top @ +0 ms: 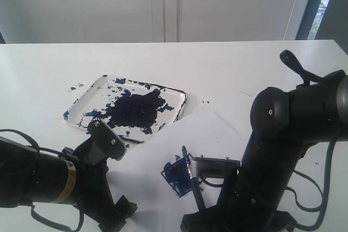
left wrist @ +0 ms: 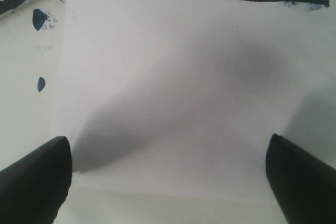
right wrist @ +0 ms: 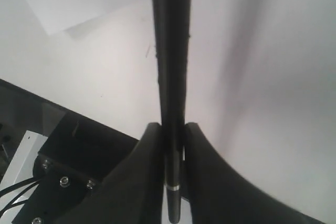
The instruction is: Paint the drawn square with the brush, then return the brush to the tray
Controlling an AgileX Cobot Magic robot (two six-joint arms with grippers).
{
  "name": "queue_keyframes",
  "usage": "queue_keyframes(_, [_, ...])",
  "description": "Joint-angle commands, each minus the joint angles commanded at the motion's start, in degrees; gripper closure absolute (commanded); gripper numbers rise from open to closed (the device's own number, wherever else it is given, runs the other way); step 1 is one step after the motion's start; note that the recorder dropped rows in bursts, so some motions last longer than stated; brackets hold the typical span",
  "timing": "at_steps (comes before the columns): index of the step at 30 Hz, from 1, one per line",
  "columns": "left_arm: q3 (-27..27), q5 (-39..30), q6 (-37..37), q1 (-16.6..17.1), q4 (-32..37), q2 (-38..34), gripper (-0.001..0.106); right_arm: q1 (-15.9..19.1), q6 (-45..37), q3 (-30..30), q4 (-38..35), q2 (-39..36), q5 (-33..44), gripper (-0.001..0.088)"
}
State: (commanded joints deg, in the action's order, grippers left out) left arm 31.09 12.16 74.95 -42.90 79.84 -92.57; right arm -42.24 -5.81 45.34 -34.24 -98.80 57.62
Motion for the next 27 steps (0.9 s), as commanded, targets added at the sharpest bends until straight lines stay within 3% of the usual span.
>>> queue_keyframes(27, [0.0,-0.1,0.0,0.0,0.1,0.0,0.0,2.3,-1.7,-0.9,-4.5,-2.5,3.2,0.0868])
